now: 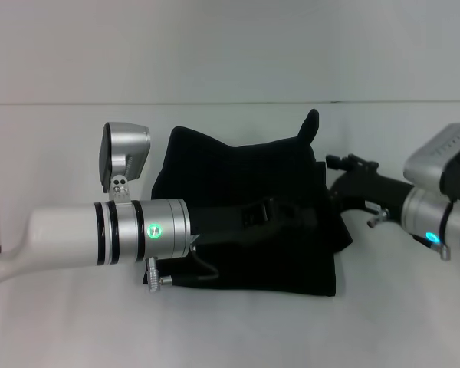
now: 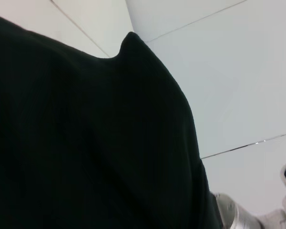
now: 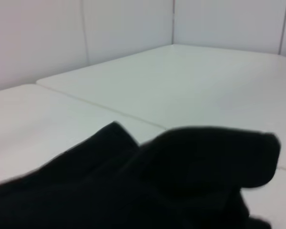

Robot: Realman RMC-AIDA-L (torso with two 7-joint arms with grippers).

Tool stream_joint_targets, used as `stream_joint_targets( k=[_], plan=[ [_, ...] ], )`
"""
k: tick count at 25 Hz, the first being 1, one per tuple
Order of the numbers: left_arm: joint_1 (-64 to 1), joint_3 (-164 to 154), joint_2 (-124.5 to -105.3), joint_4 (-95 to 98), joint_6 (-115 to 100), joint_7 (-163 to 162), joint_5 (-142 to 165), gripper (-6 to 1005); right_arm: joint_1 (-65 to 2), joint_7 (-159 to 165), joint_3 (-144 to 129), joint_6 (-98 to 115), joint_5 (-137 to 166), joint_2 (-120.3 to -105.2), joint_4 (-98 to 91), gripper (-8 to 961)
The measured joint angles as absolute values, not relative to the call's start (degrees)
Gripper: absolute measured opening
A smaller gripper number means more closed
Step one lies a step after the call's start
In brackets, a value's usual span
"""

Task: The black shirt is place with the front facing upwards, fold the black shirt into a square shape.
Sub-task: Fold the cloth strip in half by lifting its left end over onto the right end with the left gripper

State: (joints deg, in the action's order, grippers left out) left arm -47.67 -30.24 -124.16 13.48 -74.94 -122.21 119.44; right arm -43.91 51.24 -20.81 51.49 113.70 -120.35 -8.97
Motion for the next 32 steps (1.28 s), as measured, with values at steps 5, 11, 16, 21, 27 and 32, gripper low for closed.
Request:
stream_joint_targets(
  k=[5,11,16,21,27,32],
  plan=[
    [-47.5,-30.2,-124.19,13.2,-74.6,-121.5,119.6,60,-44.1,51.0,-20.7,52.8,106.3,-120.30,-8.9,918],
    [-47.5,-30.7,-124.27,13.1,-72.6,-120.8,119.9,61,-43.9,50.9,-20.7,53.7,101.3,-120.00,-9.8,918],
    [-47.5,-30.9,-124.39,12.5,-69.9,-120.6,119.8,62,-43.8,50.8,-20.7,51.5,100.6,-120.05,-10.1,917],
    [-47.8,-30.9,-124.42,11.8,-69.4,-119.0,119.6,63,-41.5,50.7,-20.7,50.7,94.9,-119.93,-10.8,917],
    [-47.8,-30.4,-124.45,11.7,-74.5,-115.4,117.8,166,-36.6,51.0,-20.7,55.5,86.8,-119.75,-12.5,917],
    [-46.6,-30.4,-124.09,13.6,-82.7,-112.0,114.3,252,-33.2,51.2,-20.9,62.8,84.9,-119.63,-13.2,917]
  ],
)
